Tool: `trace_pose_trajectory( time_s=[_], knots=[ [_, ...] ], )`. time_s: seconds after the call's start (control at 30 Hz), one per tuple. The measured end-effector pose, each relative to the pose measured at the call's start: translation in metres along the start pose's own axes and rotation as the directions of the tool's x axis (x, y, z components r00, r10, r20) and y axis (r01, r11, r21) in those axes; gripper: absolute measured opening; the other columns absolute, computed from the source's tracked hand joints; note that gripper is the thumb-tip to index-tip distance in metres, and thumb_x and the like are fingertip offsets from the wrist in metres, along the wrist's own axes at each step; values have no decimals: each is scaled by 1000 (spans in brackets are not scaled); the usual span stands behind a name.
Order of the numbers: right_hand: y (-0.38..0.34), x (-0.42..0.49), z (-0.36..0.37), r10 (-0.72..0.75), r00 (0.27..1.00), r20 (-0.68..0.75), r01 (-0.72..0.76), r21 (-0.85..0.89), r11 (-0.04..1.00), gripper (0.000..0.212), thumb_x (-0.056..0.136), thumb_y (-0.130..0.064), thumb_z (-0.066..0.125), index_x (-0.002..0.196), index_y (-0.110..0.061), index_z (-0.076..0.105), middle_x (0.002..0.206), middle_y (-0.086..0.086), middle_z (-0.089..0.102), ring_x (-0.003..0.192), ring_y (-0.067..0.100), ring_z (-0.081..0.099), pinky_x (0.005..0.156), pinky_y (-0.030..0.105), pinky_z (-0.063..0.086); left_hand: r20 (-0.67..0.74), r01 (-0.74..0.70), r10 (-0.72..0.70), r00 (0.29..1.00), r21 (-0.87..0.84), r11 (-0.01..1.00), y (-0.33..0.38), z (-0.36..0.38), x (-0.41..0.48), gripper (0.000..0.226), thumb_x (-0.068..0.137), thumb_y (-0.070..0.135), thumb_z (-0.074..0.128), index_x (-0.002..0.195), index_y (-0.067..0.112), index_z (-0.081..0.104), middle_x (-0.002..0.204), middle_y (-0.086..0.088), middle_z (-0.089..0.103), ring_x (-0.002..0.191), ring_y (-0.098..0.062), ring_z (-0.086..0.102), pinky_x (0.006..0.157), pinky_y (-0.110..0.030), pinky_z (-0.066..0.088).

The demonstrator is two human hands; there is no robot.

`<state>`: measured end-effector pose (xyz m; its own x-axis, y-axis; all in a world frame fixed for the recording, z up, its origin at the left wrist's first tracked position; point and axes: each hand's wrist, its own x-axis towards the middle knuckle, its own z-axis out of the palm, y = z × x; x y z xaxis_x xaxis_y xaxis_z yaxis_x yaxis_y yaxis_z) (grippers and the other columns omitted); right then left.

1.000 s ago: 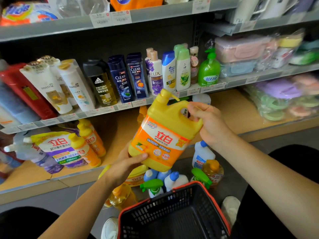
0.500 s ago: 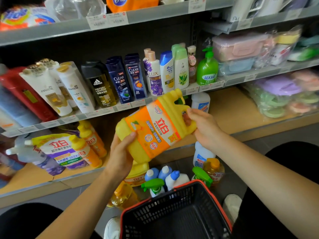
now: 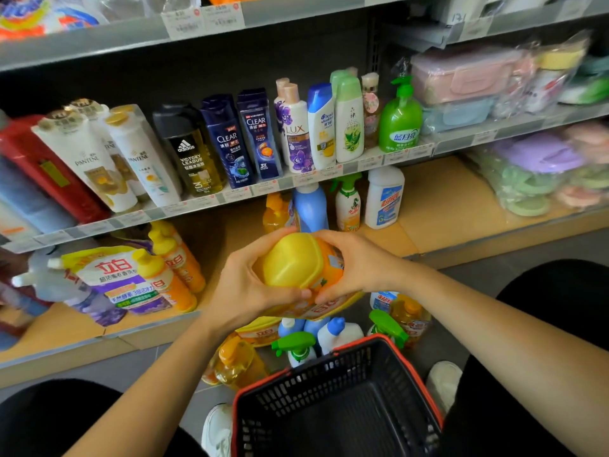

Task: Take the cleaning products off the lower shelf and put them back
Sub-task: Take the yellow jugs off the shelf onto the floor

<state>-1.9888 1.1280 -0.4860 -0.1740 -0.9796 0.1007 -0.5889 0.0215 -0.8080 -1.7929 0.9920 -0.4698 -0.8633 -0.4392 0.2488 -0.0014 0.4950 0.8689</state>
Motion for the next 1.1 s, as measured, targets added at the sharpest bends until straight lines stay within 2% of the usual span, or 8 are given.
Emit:
trace_pose_trajectory(
  time_s=[0.1, 0.2, 0.37, 0.43, 0.63, 0.8, 0.97, 1.1],
  knots=[
    [0, -6, 3, -35, 999, -33, 38, 83, 996, 81, 59, -40, 96, 130, -27, 58, 121, -13, 68, 112, 3, 64, 92, 35, 56, 36, -3, 1, 999, 30, 1000, 4, 1, -1, 84, 65, 38, 93, 141, 32, 56, 135, 8, 63, 127, -12, 59, 103, -47, 52],
    [-3, -8, 8, -27, 997, -74, 36, 123, 992, 77, 60, -31, 96, 128, -21, 61, 118, -11, 70, 109, 3, 66, 91, 33, 56, -35, -60, 64, 997, 116, 991, 10, 3, -1, 69, 78, 50, 76, 141, 28, 57, 134, 11, 61, 126, -12, 57, 102, -48, 51],
    [-8, -7, 10, -1, 987, -159, 28, 168, 985, 73, 58, -30, 97, 122, -20, 64, 113, -7, 73, 104, 6, 69, 88, 38, 58, -102, -181, 211, 972, 248, 952, 16, 7, -3, 58, 90, 47, 68, 141, 21, 58, 138, 8, 58, 129, -17, 55, 98, -50, 52],
    [-10, -6, 10, 6, 981, -192, 24, 153, 988, 72, 57, -33, 97, 120, -21, 65, 110, -8, 73, 101, 5, 69, 86, 39, 59, -77, -229, 263, 962, 301, 926, 19, 8, -2, 57, 90, 46, 68, 141, 21, 58, 142, 7, 54, 132, -19, 52, 99, -51, 51],
    [-11, -7, 9, 20, 979, -203, 9, 143, 990, 71, 57, -31, 97, 119, -21, 65, 105, -6, 74, 97, 7, 71, 83, 40, 59, 82, -278, 266, 961, 330, 902, 19, 3, 7, 39, 96, 35, 64, 134, 24, 65, 149, 5, 48, 136, -22, 48, 99, -54, 49],
    [-12, -6, 8, 69, 968, -241, -17, 211, 977, 64, 58, -26, 97, 114, -17, 68, 102, -2, 76, 95, 11, 72, 84, 43, 59, 63, -351, 357, 932, 405, 844, 13, 2, 12, 52, 101, 35, 55, 151, 24, 45, 162, 5, 37, 146, -19, 40, 108, -55, 44],
    [-10, -5, 3, 157, 935, -317, -37, 351, 936, 62, 61, -18, 96, 116, -14, 68, 105, 1, 76, 97, 15, 73, 87, 44, 59, -51, -397, 464, 884, 443, 804, 3, -1, 14, 46, 102, 20, 57, 147, 15, 50, 152, 0, 51, 144, -19, 45, 111, -53, 44],
    [-10, -5, -1, 184, 919, -348, -44, 373, 927, 61, 61, -18, 95, 115, -14, 68, 104, 0, 76, 95, 13, 73, 84, 40, 61, -177, -317, 436, 882, 461, 829, -3, -2, 14, 41, 99, 29, 62, 139, 18, 60, 140, 2, 62, 131, -16, 56, 99, -52, 51]
  ],
)
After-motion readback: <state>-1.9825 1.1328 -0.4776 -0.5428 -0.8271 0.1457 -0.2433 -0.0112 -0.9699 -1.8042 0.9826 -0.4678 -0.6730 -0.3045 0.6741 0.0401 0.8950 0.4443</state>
